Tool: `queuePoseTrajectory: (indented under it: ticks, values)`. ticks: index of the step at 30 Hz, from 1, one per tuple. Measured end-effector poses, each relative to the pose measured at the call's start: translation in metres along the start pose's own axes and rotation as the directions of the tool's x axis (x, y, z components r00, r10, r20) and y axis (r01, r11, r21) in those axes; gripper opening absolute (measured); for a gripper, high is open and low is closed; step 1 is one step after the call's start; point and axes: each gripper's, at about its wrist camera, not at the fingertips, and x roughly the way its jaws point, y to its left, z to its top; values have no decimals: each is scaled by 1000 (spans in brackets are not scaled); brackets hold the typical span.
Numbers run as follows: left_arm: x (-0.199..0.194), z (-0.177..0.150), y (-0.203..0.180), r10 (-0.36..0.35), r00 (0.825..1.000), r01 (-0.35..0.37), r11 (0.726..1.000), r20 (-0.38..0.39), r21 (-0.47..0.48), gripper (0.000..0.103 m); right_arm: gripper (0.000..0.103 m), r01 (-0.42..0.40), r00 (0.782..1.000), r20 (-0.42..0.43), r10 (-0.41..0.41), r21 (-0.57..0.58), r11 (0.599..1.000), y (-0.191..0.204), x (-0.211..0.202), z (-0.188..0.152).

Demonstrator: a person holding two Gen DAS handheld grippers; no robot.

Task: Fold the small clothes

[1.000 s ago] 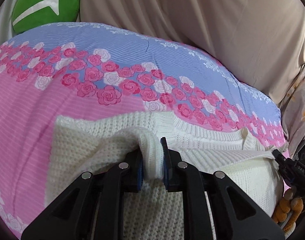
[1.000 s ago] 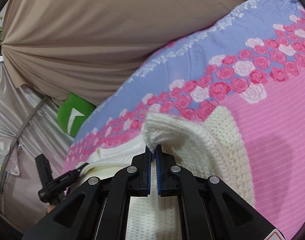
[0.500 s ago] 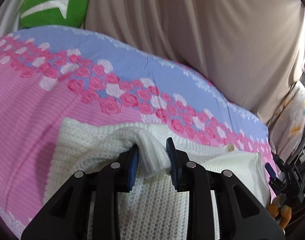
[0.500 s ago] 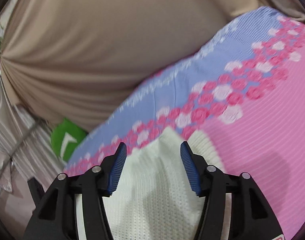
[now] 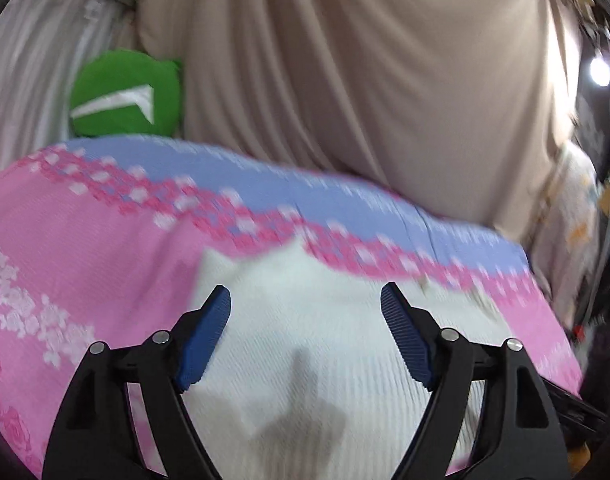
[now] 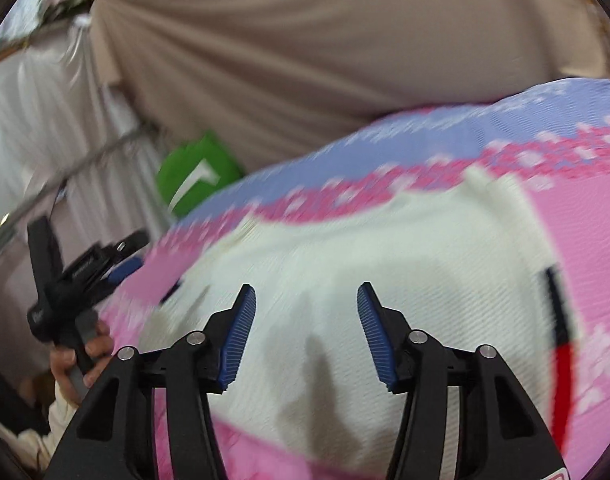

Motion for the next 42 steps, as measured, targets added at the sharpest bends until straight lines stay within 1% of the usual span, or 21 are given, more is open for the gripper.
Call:
queuePoseTrajectory:
  ticks: [1, 3, 5, 6, 8, 10, 11, 12, 13, 16, 19, 22, 31, 34, 35, 36, 37, 38, 39, 41, 42]
  values:
    - [6, -9, -7, -1, 998, 3, 1000, -55, 22, 72, 43, -25, 999, -37, 25, -10, 1000, 8, 10, -5]
    - [21, -30, -15, 16, 987, -8, 999, -163, 47, 62, 39, -50, 994, -103, 45, -44, 998, 22, 30, -15]
    - [35, -46, -13, 57, 969, -44, 997, -239, 56, 49, 30, -35, 986, -165, 19, -95, 995, 32, 45, -25]
    - [38, -53, -9, 77, 962, -64, 996, -261, 57, 47, 28, -6, 982, -190, -17, -121, 993, 35, 50, -30]
    - [35, -59, 1, 87, 959, -77, 996, -268, 48, 46, 23, 25, 976, -214, -51, -126, 992, 30, 48, -33]
    - [28, -60, 11, 111, 957, -102, 994, -268, 47, 45, 22, 88, 969, -219, -111, -113, 990, 15, 38, -35]
    - [24, -60, 16, 124, 955, -116, 992, -269, 48, 38, 21, 126, 965, -220, -146, -101, 987, 5, 32, -36]
    - [22, -61, 23, 132, 951, -125, 991, -280, 44, 36, 19, 154, 961, -219, -166, -71, 985, -9, 23, -36]
    - [21, -62, 27, 136, 948, -131, 991, -286, 38, 35, 10, 170, 961, -217, -174, -38, 985, -22, 13, -38]
    - [15, -67, 36, 135, 942, -134, 991, -306, 24, 33, 0, 258, 951, -188, -244, 50, 965, -62, -21, -42]
    - [12, -70, 33, 162, 938, -156, 987, -305, 45, 33, 0, 316, 942, -159, -296, 124, 941, -93, -53, -48]
    - [11, -72, 30, 179, 936, -170, 984, -304, 58, 33, 0, 351, 933, -140, -331, 163, 922, -111, -71, -50]
    - [10, -72, 30, 181, 934, -172, 983, -309, 57, 33, 0, 359, 931, -135, -339, 172, 917, -115, -75, -48]
    - [2, -69, 37, 174, 933, -174, 984, -315, 29, 33, 0, 392, 919, -115, -376, 186, 901, -119, -87, -44]
    - [-3, -67, 40, 170, 935, -174, 985, -312, 15, 33, 4, 406, 914, -103, -393, 191, 894, -121, -92, -40]
    - [-9, -61, 43, 176, 938, -182, 983, -298, 8, 33, 12, 444, 896, -86, -435, 195, 875, -122, -99, -34]
    - [-14, -53, 46, 189, 941, -194, 981, -280, 9, 33, 24, 469, 883, -72, -464, 195, 862, -125, -105, -29]
    - [-15, -45, 47, 197, 943, -202, 979, -269, 12, 35, 28, 485, 873, -52, -485, 195, 853, -126, -109, -21]
    - [-16, -33, 48, 213, 946, -214, 977, -243, 22, 38, 28, 484, 872, -27, -489, 194, 853, -126, -112, -10]
    - [-14, -5, 44, 248, 952, -243, 969, -176, 51, 56, 31, 463, 880, 18, -475, 194, 865, -126, -111, 12]
    - [-10, 7, 40, 242, 958, -235, 970, -154, 62, 59, 33, 443, 888, 44, -458, 188, 877, -125, -107, 25]
